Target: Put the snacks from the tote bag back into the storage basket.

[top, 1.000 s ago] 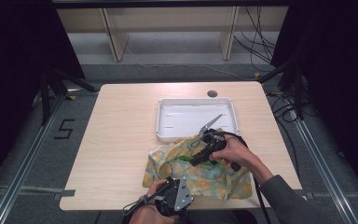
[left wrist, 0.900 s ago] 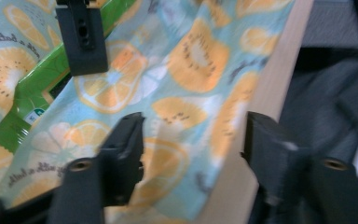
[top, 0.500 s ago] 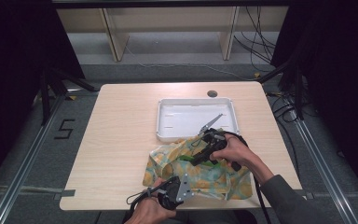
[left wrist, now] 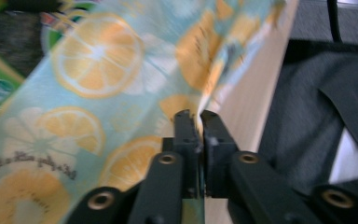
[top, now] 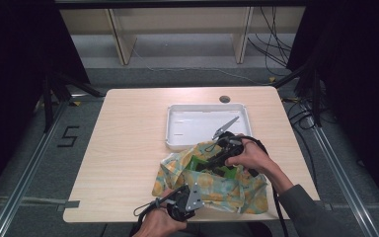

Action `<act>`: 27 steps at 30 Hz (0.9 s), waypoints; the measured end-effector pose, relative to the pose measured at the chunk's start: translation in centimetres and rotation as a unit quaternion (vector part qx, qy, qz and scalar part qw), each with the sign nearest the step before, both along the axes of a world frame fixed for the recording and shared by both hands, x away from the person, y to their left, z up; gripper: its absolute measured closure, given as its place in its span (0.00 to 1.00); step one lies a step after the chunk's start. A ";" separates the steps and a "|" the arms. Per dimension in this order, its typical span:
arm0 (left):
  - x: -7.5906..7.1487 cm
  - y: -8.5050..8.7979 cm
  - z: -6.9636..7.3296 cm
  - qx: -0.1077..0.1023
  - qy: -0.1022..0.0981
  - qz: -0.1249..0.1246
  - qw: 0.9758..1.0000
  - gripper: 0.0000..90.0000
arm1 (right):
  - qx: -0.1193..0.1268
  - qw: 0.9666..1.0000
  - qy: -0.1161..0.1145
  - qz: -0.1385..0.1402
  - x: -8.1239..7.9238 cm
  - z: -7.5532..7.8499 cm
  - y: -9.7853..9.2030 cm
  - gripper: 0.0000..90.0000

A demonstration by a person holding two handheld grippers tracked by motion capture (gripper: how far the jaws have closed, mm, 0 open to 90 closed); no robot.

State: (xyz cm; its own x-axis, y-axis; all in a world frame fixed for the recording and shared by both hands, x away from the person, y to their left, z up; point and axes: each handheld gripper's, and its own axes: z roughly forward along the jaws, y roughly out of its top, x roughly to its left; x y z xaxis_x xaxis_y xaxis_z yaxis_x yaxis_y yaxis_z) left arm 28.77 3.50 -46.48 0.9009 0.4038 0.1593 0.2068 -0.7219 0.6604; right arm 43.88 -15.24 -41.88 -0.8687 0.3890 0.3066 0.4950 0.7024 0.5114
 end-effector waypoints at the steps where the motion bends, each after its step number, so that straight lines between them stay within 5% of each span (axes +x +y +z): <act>1: 0.1 0.1 0.2 -0.006 0.000 0.004 1.000 0.93 | 0.000 1.000 0.000 0.000 0.0 0.0 0.0 0.85; 4: 0.1 0.4 0.8 -0.025 -0.004 0.016 1.000 0.84 | -0.023 0.998 -0.048 0.026 -0.5 1.0 0.5 0.85; 5: 0.1 0.4 1.1 -0.034 -0.001 0.019 0.999 0.84 | -0.023 0.998 -0.048 0.026 -0.5 1.0 0.5 0.85; 8: 0.1 0.6 2.3 -0.070 -0.005 0.033 0.997 0.63 | -0.020 0.999 -0.038 0.025 -0.8 1.2 0.7 0.85; 14: 0.6 1.9 5.0 -0.094 -0.028 0.058 0.993 0.57 | -0.022 0.999 -0.037 0.025 -0.6 0.8 0.5 0.85; 19: 1.4 3.2 6.8 -0.090 -0.057 0.083 0.991 0.55 | -0.024 0.999 -0.031 0.021 -0.6 0.6 0.4 0.85; 23: 2.4 3.7 7.9 -0.068 -0.092 0.103 0.988 0.49 | -0.025 0.999 -0.026 0.022 -0.4 0.3 0.4 0.85; 27: 4.9 3.8 7.0 -0.039 -0.066 0.125 0.989 0.51 | -0.024 0.999 -0.021 0.024 -0.5 0.3 0.5 0.85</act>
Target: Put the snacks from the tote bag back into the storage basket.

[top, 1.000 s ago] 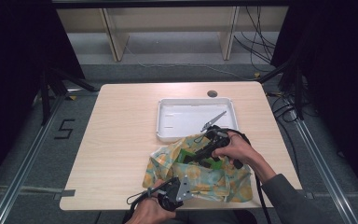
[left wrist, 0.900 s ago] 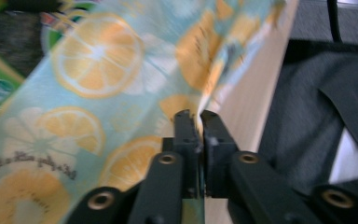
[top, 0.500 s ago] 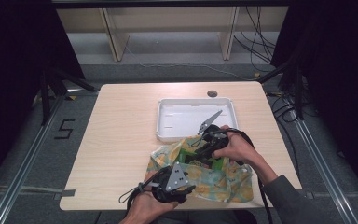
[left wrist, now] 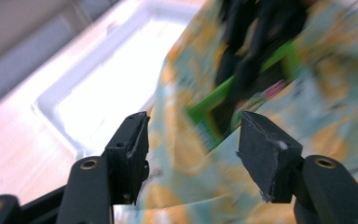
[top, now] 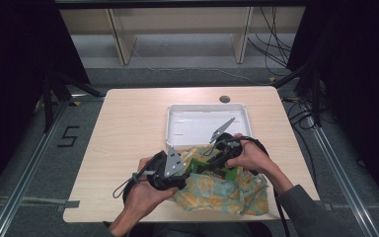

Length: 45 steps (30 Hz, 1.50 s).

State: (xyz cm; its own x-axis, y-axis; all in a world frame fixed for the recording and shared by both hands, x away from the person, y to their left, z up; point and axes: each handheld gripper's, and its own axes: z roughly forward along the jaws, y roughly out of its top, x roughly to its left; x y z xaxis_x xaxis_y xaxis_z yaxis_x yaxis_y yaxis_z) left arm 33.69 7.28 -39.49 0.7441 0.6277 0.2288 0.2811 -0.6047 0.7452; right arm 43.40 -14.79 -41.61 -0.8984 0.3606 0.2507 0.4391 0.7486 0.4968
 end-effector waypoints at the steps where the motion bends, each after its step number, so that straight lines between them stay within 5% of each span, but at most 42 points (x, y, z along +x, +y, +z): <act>1: 0.5 0.0 -0.3 0.002 0.006 0.000 1.000 0.58 | -0.001 1.000 -0.002 0.002 0.0 0.1 0.0 0.85; 5: 2.6 0.4 -1.3 0.000 0.034 0.025 0.999 0.89 | 0.004 1.000 -0.021 0.023 0.1 0.3 0.0 0.85; 7: 3.5 0.6 -1.4 0.002 0.035 0.030 0.999 0.92 | 0.011 0.999 -0.035 0.037 0.4 0.2 -0.1 0.85; 9: 4.2 0.8 -1.5 -0.004 0.042 0.031 0.999 0.95 | 0.003 1.000 -0.011 0.008 0.0 0.5 -0.3 0.85; 15: 5.5 1.3 -2.3 -0.004 0.066 0.040 0.997 0.94 | 0.025 0.999 -0.026 0.013 0.2 1.2 -0.8 0.85; 16: 5.5 1.3 -2.5 -0.008 0.073 0.043 0.996 0.93 | 0.023 0.999 -0.041 0.015 0.4 1.5 -1.1 0.85; 20: 5.8 1.6 -2.9 -0.020 0.088 0.048 0.995 0.84 | 0.050 0.998 -0.043 -0.002 0.5 2.4 -1.6 0.85; 25: 5.7 1.7 -2.8 -0.038 0.102 0.055 0.993 0.62 | 0.076 0.996 -0.046 -0.018 0.6 3.4 -2.3 0.85; 31: 4.8 2.3 -1.7 -0.042 0.091 0.056 0.993 0.44 | 0.105 0.992 -0.063 -0.023 0.8 4.8 -3.2 0.85; 37: 3.1 3.1 -0.9 -0.064 0.070 0.051 0.994 0.38 | 0.131 0.988 -0.064 -0.043 0.9 6.1 -4.2 0.85; 45: 0.4 3.5 -0.5 -0.085 0.071 0.048 0.993 0.36 | 0.148 0.985 -0.072 -0.050 1.0 6.9 -5.3 0.85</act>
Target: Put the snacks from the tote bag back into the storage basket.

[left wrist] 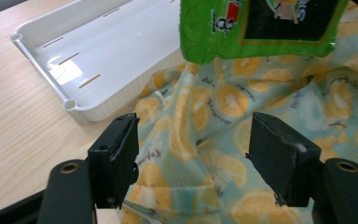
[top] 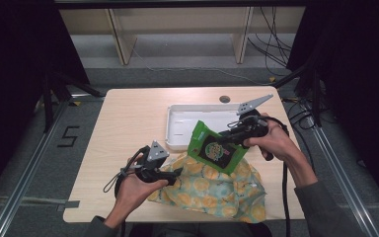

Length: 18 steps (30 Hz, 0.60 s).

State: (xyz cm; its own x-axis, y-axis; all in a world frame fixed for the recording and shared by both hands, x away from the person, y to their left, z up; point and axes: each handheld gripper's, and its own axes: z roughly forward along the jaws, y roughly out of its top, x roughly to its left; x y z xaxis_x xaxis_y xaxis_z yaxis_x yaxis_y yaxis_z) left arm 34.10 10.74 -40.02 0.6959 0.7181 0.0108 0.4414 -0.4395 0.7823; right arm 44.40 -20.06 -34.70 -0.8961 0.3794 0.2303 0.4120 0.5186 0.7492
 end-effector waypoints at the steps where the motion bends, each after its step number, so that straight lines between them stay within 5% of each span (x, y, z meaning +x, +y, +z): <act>1: -0.1 0.2 0.1 -0.001 -0.005 -0.005 1.000 0.36 | 0.007 1.000 0.000 -0.003 0.0 0.0 0.0 0.85; 18: -3.8 3.1 -0.7 -0.020 -0.007 0.002 1.000 0.29 | 0.028 0.999 -0.002 -0.043 0.7 0.5 -2.2 0.85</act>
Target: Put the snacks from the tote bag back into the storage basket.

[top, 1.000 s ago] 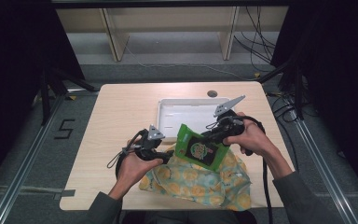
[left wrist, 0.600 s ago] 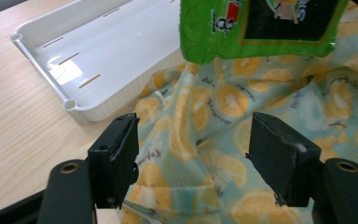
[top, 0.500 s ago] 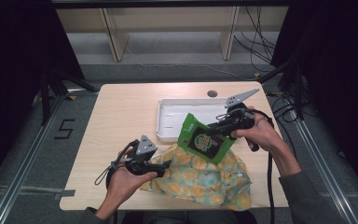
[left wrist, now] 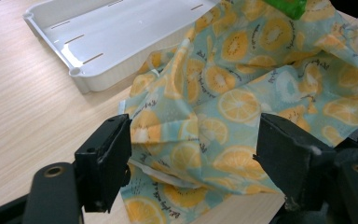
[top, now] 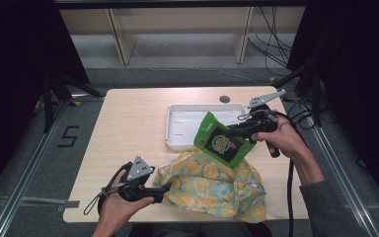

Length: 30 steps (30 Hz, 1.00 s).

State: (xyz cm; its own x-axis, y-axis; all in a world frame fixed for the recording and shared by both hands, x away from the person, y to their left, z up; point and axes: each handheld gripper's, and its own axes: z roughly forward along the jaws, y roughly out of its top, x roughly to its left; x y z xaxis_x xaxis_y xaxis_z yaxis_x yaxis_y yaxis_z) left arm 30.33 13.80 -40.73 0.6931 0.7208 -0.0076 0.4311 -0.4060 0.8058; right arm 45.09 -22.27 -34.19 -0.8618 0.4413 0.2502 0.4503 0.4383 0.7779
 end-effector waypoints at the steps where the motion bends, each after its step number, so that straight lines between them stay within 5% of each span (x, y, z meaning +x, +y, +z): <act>1: -0.1 0.2 -0.1 0.003 0.001 -0.003 1.000 0.29 | 0.001 1.000 0.005 0.003 0.1 0.1 -0.2 0.85; 12: -1.7 1.0 0.0 -0.021 0.004 0.018 1.000 0.26 | 0.027 0.999 0.003 -0.027 0.2 1.0 -2.0 0.85; 13: -1.6 1.3 0.1 -0.007 -0.005 0.004 1.000 0.26 | 0.026 0.999 -0.009 -0.029 0.4 1.1 -2.4 0.85; 15: -1.9 1.4 -0.2 -0.015 -0.003 0.009 1.000 0.26 | 0.036 0.998 0.007 -0.041 0.4 1.2 -2.8 0.85; 16: -2.1 1.5 -0.3 -0.013 -0.001 0.008 1.000 0.26 | 0.036 0.998 -0.008 -0.044 0.6 1.1 -3.1 0.85; 24: -2.8 2.0 -2.1 -0.013 -0.003 0.016 1.000 0.24 | 0.046 0.996 -0.005 -0.079 1.2 1.0 -4.4 0.85; 25: -3.0 1.8 -2.4 -0.029 0.000 0.027 0.999 0.24 | 0.046 0.995 -0.005 -0.085 1.3 1.0 -4.6 0.85; 29: -3.1 2.0 -2.9 -0.004 0.001 0.012 1.000 0.23 | 0.055 0.993 0.003 -0.104 1.5 0.9 -5.2 0.85; 30: -3.3 1.9 -3.0 -0.003 0.007 0.019 1.000 0.23 | 0.055 0.993 -0.010 -0.101 1.8 0.8 -5.4 0.85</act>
